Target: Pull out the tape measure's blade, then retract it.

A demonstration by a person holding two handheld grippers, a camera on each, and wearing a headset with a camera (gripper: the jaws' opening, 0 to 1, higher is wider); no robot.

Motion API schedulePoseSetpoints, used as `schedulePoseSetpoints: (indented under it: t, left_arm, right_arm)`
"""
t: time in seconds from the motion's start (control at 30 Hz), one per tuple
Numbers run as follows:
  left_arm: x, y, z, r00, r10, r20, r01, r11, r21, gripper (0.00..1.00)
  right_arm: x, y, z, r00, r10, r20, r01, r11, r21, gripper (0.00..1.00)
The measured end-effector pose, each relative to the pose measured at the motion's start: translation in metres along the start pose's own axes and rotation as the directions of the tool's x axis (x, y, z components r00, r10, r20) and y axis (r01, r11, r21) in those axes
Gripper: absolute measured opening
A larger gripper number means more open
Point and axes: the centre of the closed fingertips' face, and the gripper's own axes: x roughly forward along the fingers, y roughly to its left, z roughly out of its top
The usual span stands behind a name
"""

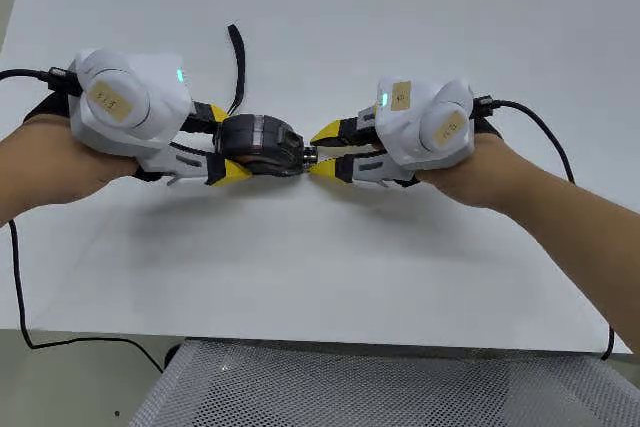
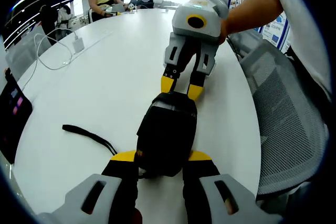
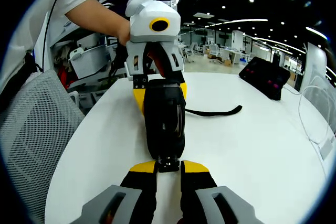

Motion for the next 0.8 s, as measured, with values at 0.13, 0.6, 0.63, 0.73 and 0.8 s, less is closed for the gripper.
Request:
schedulePoseSetpoints:
  t: [0.13, 0.6, 0.63, 0.73, 0.8]
  left_arm:
    - [0.0, 0.0, 0.0001, 1.0, -0.001, 0.0, 0.001, 1.0, 0.0, 0.28]
    - [0.0007, 0.0002, 0.0005, 1.0, -0.001, 0.0, 0.001, 1.0, 0.009, 0.28]
    - [0.0008, 0.0002, 0.0004, 1.0, -0.002, 0.0, 0.002, 1.0, 0.011, 0.28]
    - [0.0009, 0.0002, 0.0001, 1.0, -0.004, -0.005, 0.004, 1.0, 0.018, 0.27]
    - [0.0009, 0.0003, 0.0, 1.0, -0.005, -0.006, 0.005, 1.0, 0.024, 0.27]
  right_arm:
    - [0.002, 0.0006, -0.0009, 1.0, 0.004, -0.002, -0.004, 1.0, -0.008, 0.12]
    - [0.0046, 0.0008, -0.0008, 1.0, 0.008, 0.006, -0.008, 1.0, -0.012, 0.11]
    - [0.0047, 0.001, -0.0009, 1.0, 0.008, 0.005, -0.008, 1.0, -0.014, 0.1]
    - [0.0046, 0.0008, -0.0013, 1.0, 0.006, 0.004, -0.006, 1.0, -0.014, 0.1]
    - [0.0045, 0.0008, -0.0015, 1.0, 0.003, 0.004, -0.003, 1.0, -0.013, 0.09]
